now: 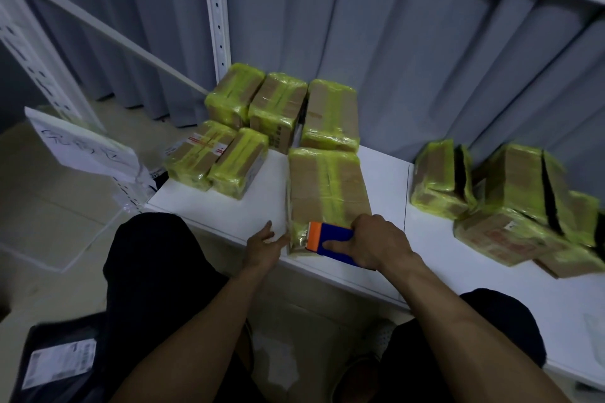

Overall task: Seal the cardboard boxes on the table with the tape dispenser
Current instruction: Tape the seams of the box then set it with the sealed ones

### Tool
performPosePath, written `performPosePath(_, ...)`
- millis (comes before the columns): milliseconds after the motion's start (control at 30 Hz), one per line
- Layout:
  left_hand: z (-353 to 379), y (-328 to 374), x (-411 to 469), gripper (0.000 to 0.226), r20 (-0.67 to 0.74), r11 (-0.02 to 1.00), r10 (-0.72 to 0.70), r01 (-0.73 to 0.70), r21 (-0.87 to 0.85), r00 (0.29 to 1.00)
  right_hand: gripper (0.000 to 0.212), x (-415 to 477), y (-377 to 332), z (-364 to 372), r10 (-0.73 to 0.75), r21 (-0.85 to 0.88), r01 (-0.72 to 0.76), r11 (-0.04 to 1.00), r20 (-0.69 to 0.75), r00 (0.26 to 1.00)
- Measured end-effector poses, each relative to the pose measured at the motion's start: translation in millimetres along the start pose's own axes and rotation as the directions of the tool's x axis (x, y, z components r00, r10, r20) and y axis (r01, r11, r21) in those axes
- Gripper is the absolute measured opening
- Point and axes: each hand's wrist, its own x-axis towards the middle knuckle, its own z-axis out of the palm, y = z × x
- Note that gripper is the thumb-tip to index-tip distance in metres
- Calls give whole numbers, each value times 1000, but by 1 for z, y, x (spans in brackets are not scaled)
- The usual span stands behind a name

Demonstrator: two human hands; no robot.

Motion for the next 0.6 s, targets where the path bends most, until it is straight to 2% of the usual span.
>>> performPosePath(67, 3, -1, -9, 32, -87, 988, 137, -142, -55, 987, 67, 2, 0, 0, 8, 2, -8, 1000, 9, 1000)
performPosePath(100, 6, 1, -16, 17, -75, 978, 186, -191, -81, 980, 68, 2, 0, 1, 9, 2, -9, 1000, 10, 1000)
performPosePath(133, 11, 1, -22, 15, -32, 968, 225, -227, -103, 974, 68, 3, -1, 1, 9, 1, -9, 1000, 10, 1000)
performPosePath(200, 19, -4, -30, 26, 66, 961, 265, -257, -105, 962, 69, 5, -1, 0, 12, 1, -12, 1000, 19, 1000)
performPosePath(267, 23, -10, -31, 41, 102, 953, 301, -294, -78, 948, 70, 6, 0, -1, 17, 11, -18, 1000, 40, 999)
performPosePath(367, 18, -14, -26, 46, 151, 939, 344, -343, -33, 927, 71, 6, 1, 0, 16, 19, -17, 1000, 48, 999)
performPosePath(433, 11, -17, -21, 51, 241, 904, 411, -426, 13, 879, 71, 6, 1, 0, 11, 23, -12, 1000, 47, 999)
performPosePath(500, 3, -17, -12, 53, 302, 847, 470, -520, 107, 829, 71, 6, 2, 0, 8, 32, -9, 999, 44, 999)
performPosePath(600, -8, -6, 1, 45, 386, 710, 516, -634, 306, 765, 70, 5, 4, 0, -2, 39, 0, 999, 46, 999)
